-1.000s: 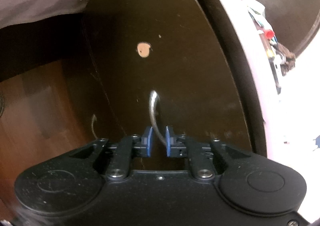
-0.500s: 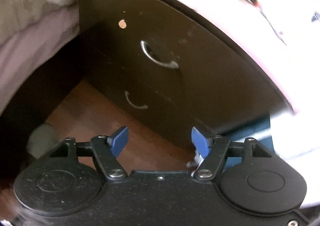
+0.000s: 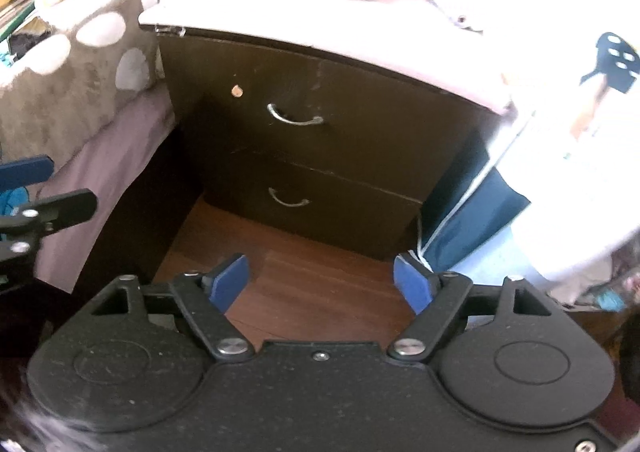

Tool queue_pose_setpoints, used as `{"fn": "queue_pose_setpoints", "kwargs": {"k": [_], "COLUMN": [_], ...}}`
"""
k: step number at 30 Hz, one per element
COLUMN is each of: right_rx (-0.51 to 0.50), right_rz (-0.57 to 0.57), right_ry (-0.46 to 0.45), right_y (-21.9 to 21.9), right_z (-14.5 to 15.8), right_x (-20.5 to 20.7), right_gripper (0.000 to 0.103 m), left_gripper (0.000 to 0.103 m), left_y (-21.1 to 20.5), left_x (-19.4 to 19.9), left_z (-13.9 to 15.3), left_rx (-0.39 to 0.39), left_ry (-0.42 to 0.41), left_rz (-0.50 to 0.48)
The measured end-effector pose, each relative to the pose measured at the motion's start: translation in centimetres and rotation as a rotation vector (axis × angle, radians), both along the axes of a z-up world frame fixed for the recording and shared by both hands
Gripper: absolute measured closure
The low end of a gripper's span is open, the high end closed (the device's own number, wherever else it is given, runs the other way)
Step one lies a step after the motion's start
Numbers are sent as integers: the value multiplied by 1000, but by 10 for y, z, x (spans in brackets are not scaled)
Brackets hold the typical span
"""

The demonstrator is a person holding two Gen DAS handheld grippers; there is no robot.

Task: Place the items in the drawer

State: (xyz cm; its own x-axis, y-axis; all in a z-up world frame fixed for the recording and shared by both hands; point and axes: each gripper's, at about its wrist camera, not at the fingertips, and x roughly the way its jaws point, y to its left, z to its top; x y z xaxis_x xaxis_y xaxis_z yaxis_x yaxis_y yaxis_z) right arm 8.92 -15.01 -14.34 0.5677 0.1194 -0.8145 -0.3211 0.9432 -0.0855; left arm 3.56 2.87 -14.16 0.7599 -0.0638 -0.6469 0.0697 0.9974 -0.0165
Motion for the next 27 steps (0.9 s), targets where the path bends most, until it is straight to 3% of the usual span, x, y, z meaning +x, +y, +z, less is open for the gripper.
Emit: {"fn": "queue_pose_setpoints", "kwargs": {"k": [7, 19, 27], "right_rx": [31, 89, 104], "right_rz": [-66, -125, -137], "right_ry": [-36, -78, -116], "right_y": [-13, -34, -44], "right_z": [24, 59, 77], "right_x": [-25, -58, -72], "right_gripper": [22, 19, 18], "left_gripper": [43, 33, 32], "left_y": [-11, -40, -49], "left_x": [-13, -34, -48], "left_z": [11, 45, 68], "left_rx": [11, 120, 114], "left_ry": [6, -39, -60], "left_rz": [25, 65, 61]}}
